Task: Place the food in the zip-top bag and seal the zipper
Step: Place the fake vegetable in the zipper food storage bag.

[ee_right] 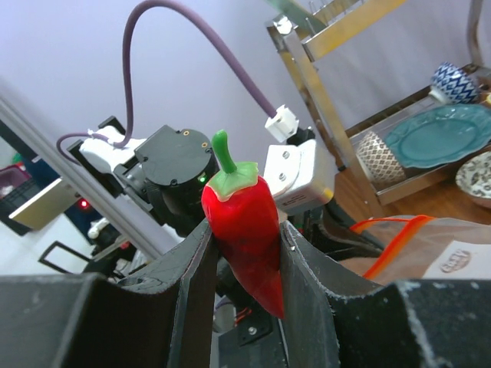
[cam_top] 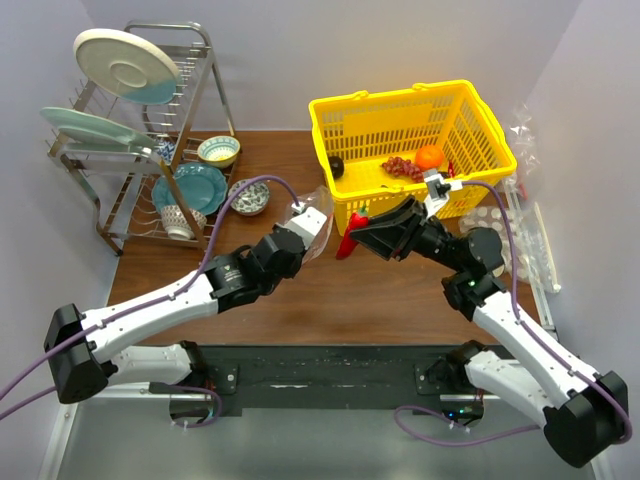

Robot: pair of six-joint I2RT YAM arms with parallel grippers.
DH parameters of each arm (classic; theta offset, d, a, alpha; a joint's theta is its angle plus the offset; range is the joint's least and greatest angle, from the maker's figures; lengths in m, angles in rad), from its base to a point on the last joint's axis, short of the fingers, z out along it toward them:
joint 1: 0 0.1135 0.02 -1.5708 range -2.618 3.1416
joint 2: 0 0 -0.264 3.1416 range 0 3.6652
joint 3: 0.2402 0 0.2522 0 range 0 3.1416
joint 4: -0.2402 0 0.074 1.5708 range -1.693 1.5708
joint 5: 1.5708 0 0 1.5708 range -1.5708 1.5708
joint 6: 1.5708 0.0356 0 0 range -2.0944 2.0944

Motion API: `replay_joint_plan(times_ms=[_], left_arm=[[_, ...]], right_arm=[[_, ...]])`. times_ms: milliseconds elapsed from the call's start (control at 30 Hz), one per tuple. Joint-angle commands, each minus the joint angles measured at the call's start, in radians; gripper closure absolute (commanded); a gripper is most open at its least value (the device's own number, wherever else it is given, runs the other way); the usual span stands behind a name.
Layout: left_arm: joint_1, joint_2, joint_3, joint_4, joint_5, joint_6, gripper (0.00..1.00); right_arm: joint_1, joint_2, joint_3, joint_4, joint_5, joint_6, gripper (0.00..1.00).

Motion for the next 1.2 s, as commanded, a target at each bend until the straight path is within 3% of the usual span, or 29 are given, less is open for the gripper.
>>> replay_joint_plan(times_ms=[0, 500, 600, 933, 1167], left_arm=[[0.011, -0.007, 0.024, 0.01, -0.007, 0.003, 1.0], [0.011, -0.037, 0.025, 0.016, 0.025, -0.006, 1.0], [0.011, -0.034, 0.045, 0.017, 0.06, -0.031, 1.0], [0.01, 0.006, 0.15, -0.075, 0.068, -0.074, 1.0], [0.009, 0.009, 0.16, -0.084, 0.085, -0.089, 1.0]], right_arm=[[0.033, 0.008, -0.011, 0.12, 0.044, 0.025, 1.0], [0.076, 0.08, 0.006, 0.132, 0.052, 0.006, 1.0], [0.084, 0.1, -0.001, 0.203, 0.061, 0.029, 1.0], [0.093, 0.209, -0.075, 0.658, 0.102, 0.171, 1.0], [0.096, 0.291, -0.067, 0.778, 0.101, 0.206, 1.0]])
